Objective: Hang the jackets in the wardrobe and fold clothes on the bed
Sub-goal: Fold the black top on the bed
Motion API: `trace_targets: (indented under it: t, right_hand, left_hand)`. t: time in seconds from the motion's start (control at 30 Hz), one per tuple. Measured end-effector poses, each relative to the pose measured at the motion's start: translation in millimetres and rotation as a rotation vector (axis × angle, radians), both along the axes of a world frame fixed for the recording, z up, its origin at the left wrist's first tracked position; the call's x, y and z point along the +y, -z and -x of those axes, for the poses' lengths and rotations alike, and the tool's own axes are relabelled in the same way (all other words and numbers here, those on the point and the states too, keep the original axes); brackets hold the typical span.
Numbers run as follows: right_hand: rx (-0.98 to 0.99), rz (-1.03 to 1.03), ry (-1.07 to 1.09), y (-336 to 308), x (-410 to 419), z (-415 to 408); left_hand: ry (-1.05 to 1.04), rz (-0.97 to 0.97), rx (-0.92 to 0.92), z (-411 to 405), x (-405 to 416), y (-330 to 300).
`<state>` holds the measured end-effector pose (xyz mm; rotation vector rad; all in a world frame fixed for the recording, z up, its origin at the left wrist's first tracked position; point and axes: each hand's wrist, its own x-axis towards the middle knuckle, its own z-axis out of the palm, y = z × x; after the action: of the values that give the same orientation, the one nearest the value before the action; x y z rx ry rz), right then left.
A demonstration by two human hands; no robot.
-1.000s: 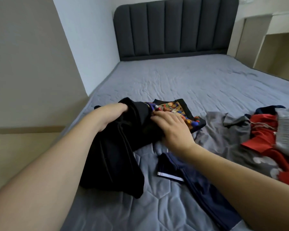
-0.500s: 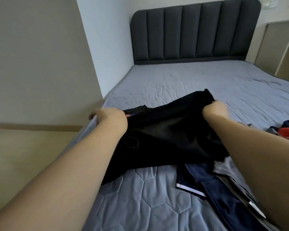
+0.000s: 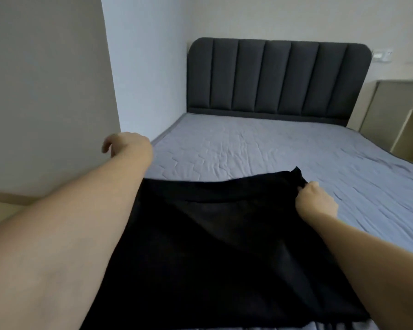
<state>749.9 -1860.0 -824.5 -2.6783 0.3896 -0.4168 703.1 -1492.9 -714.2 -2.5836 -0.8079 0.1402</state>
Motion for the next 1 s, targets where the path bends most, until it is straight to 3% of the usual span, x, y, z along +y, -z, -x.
trace_targets:
  t: [0.07, 0.13, 0.2, 0.3, 0.43, 0.53, 0.63, 0.7, 0.87, 1.0]
  right_hand:
    - [0.074, 0.019, -0.008, 26.0, -2.0, -25.7]
    - [0.179, 0.063, -0.022, 61.3, -1.4, -40.7]
    - [0.205, 0.059, 0.006, 87.5, -0.2, -44.6]
    - [0.116, -0.024, 0.058, 90.8, 2.5, -54.0]
    - [-0.007, -0.147, 0.147, 71.0, -3.9, -74.0]
    - [0.094, -0.098, 0.14, 77.4, -6.2, -77.0]
    - [0.142, -0.07, 0.129, 84.9, 3.7, -74.1]
    - [0.113, -0.101, 0.153, 85.8, 2.6, -74.8]
    - [-0.023, -0.217, 0.193, 75.9, -10.0, -79.4]
    - [-0.113, -0.307, 0.193, 59.7, -2.2, -87.8]
  left_hand:
    - [0.066, 0.284, -0.358, -16.8, 10.9, 36.8]
    - [0.053, 0.497, -0.431, -15.0, 9.6, 90.9]
    - [0.073, 0.461, -0.357, 0.4, 9.2, 139.7]
    - [0.182, 0.226, -0.431, 11.3, 24.4, 178.0]
    - [0.317, 0.185, -0.655, -25.7, 39.1, 157.7]
    - [0.391, 0.252, -0.792, -59.4, 46.7, 133.8]
    - [0.205, 0.439, -0.775, -75.8, 49.8, 133.2]
    - [0.038, 0.592, -0.662, -69.8, 43.6, 146.0]
    - [0.288, 0.503, -0.662, -54.3, 47.5, 178.5]
    - [0.063, 0.471, -0.691, -81.8, 71.0, 156.1]
